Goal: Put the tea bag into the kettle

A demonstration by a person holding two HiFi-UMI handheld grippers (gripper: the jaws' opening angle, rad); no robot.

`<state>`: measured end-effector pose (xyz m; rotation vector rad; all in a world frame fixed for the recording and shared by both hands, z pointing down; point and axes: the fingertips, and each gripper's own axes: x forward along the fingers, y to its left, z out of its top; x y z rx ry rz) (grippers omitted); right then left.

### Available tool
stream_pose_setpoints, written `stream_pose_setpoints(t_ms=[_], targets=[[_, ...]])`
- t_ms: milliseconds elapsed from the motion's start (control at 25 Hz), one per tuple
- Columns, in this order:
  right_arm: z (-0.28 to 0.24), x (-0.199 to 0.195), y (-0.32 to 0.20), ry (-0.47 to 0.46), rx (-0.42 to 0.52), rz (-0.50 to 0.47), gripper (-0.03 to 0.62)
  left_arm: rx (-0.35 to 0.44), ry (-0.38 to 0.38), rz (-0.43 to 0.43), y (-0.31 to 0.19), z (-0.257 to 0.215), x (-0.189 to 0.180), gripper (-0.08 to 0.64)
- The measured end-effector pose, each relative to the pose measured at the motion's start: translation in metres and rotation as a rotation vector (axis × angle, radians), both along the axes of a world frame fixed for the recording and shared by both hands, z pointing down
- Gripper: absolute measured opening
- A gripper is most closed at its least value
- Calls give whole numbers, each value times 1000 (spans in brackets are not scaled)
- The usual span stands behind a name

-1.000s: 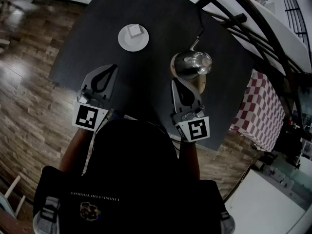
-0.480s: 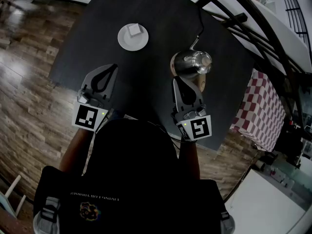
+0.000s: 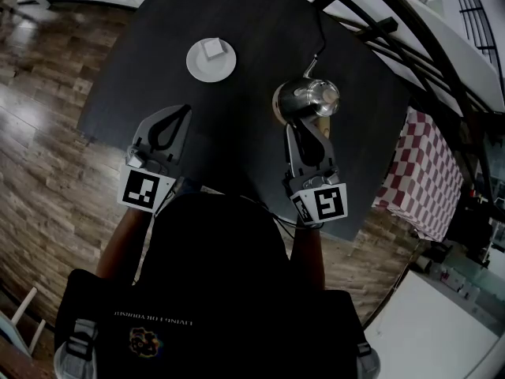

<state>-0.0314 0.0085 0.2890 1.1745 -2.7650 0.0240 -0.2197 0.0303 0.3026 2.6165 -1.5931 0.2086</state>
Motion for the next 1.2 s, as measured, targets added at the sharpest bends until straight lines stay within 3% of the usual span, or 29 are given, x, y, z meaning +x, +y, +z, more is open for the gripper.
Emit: stream_pose_setpoints(t_ms=[640,1200], targets=[[-1,42,8,1,0,94,40,-10,-7,97,-6,2,42,6],[-1,100,24,-3,-14,195,48,-19,-13,201,-12,5,101,8]])
